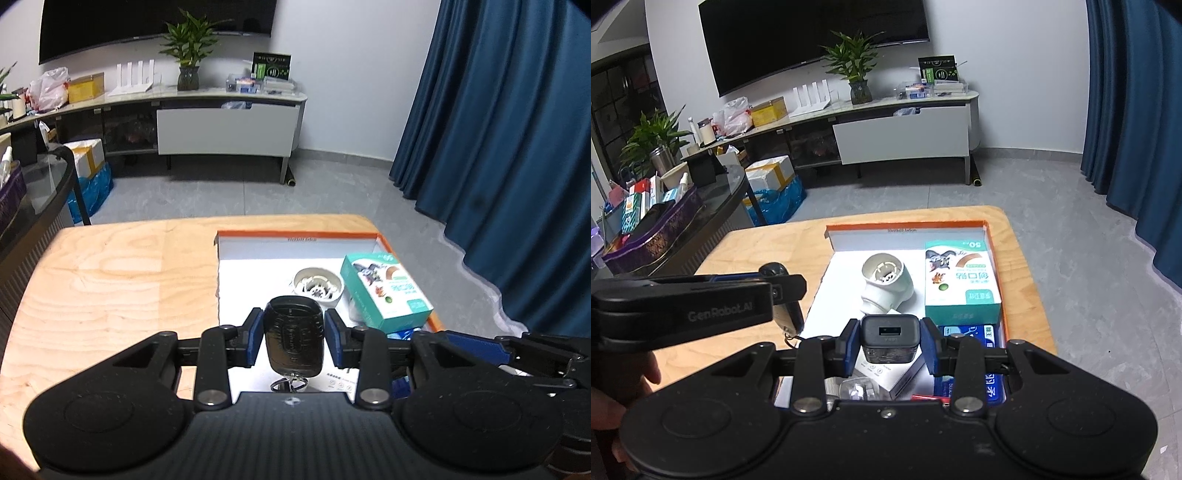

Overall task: Organize rigid objects
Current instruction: 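Hold the key fob above the box with the left tool while the right tool holds the charger, then release the key fob with the left tool while the right tool releases the charger into the box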

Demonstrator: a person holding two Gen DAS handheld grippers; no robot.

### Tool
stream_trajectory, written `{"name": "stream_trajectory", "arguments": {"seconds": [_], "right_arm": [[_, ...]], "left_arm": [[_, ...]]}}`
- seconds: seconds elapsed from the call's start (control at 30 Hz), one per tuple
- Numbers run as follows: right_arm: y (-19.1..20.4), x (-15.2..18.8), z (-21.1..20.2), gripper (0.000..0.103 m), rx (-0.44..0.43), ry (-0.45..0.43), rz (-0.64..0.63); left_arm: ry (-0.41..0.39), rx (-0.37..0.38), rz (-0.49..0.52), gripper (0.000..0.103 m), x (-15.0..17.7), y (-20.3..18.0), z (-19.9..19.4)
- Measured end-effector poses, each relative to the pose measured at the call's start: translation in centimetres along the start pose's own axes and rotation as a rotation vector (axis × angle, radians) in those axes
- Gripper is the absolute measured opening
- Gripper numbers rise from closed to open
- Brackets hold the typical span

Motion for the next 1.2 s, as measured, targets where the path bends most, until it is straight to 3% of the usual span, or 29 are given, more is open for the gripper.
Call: {"name": "stream_trajectory", "arguments": {"seconds": [0.27, 0.57, 0.6, 0.63, 0.67, 0.8, 0.97, 1.1, 1.2], "right_arm": [[0.1, 0.1, 2.0, 0.043, -0.01, 0.026, 0.002], [-0.9, 0.5, 4.2, 0.046, -0.024, 0.067, 0.05], [-0.9, 0.6, 4.1, 0.048, -0.019, 0.057, 0.052], [-0.9, 0.6, 4.0, 0.057, -0.01, 0.05, 0.049], [-0.8, 0.6, 3.9, 0.061, 0.0, 0.041, 0.046], [-1.0, 0.5, 2.9, 0.062, 0.035, 0.019, 0.042], [-1.2, 0.7, 1.0, 0.068, 0.081, -0.001, 0.044], [-0.9, 1.4, -1.6, 0.075, 0.119, -0.03, 0.027], [-1.0, 2.4, -3.6, 0.078, 0.14, -0.033, 0.037]], "left_arm": [[0.045, -0.009, 0.012, 0.036, 0.4, 0.6, 1.9], [0.043, 0.014, 0.047, 0.035, 0.1, -0.4, 2.9], [0.037, 0.015, 0.053, 0.038, 0.0, -0.6, 2.8], [0.034, 0.017, 0.056, 0.04, 0.0, -0.7, 2.5], [0.033, 0.015, 0.057, 0.048, 0.0, -0.8, 2.4], [0.025, -0.021, 0.054, 0.073, -0.1, -1.0, 1.7], [0.028, -0.062, 0.047, 0.094, 0.0, -1.1, 0.2], [0.004, -0.101, 0.047, 0.103, 0.4, -1.5, -2.3], [-0.026, -0.139, 0.056, 0.103, 1.3, -1.9, -4.6]]}}
Point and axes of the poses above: each gripper's, at about its wrist camera, not at the fingertips, and z roughly the way its jaws point, y to its left, x to its underside, the point moved 1 cm from there along z, roughly the way its jaws point, and after that the axes turned 8 degrees about -z, right-handed, at the moved point
